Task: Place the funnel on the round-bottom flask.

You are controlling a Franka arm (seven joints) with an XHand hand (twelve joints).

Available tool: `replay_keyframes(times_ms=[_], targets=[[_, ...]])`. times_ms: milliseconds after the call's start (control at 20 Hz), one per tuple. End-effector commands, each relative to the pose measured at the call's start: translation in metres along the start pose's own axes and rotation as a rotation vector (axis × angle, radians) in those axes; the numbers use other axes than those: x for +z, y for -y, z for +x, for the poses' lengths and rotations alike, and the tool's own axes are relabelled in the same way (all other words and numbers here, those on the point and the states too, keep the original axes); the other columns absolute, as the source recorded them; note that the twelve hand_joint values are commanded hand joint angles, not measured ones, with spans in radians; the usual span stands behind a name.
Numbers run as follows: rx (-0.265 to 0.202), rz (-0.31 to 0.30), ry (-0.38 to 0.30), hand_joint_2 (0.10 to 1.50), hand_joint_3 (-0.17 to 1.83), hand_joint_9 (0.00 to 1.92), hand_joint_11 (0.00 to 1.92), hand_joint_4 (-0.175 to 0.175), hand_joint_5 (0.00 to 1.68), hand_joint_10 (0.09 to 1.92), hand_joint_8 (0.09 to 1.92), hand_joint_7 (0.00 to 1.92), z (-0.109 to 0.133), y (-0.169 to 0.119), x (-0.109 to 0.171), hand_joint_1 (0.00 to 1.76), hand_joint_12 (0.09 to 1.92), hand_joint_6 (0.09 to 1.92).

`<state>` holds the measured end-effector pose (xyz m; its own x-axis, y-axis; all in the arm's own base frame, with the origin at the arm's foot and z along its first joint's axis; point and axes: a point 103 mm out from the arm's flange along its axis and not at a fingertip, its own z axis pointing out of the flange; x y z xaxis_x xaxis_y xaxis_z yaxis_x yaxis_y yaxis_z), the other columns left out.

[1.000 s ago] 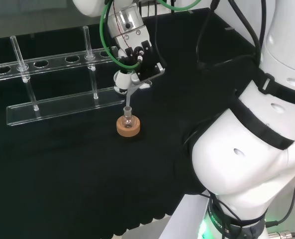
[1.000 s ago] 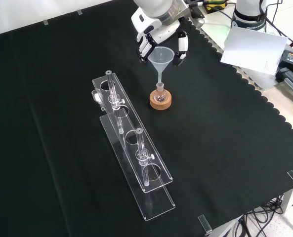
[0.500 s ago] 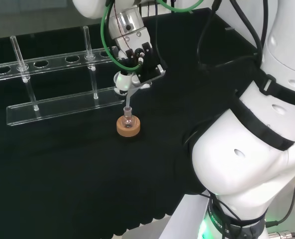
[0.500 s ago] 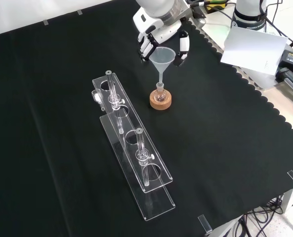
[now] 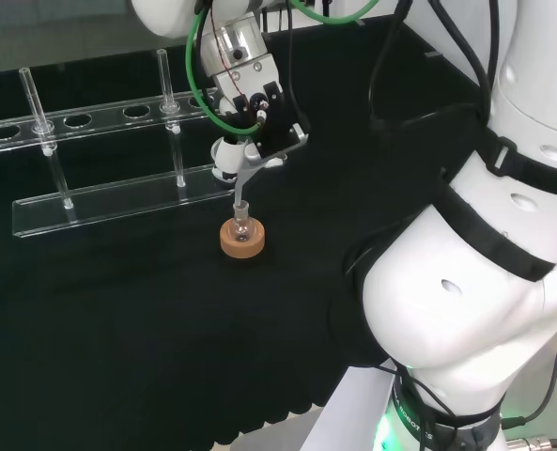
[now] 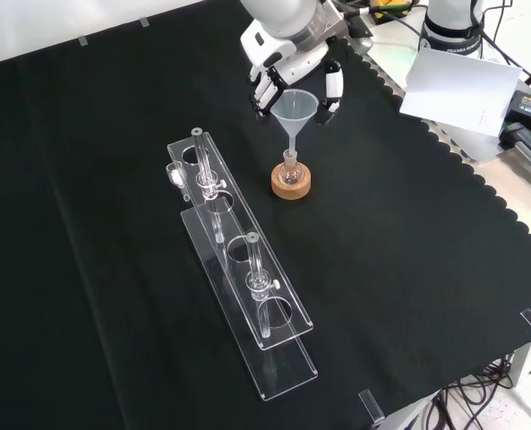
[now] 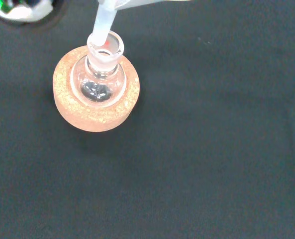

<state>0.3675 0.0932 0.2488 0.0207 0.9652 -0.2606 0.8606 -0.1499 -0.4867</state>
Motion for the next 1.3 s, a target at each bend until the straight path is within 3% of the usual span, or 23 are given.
replay_keyframes(times_ms=[50, 1300], targets=[[0.002, 0.016, 0.006, 0.73, 0.69, 0.96, 0.64, -0.065, 0.57, 0.50, 0.75, 0.64, 0.002, -0.006, 0.003, 0.81, 1.25, 0.76], [0.004, 0.077, 0.011, 0.73, 0.69, 0.94, 0.63, -0.065, 0.57, 0.51, 0.76, 0.62, 0.001, -0.023, 0.019, 0.81, 1.25, 0.77]])
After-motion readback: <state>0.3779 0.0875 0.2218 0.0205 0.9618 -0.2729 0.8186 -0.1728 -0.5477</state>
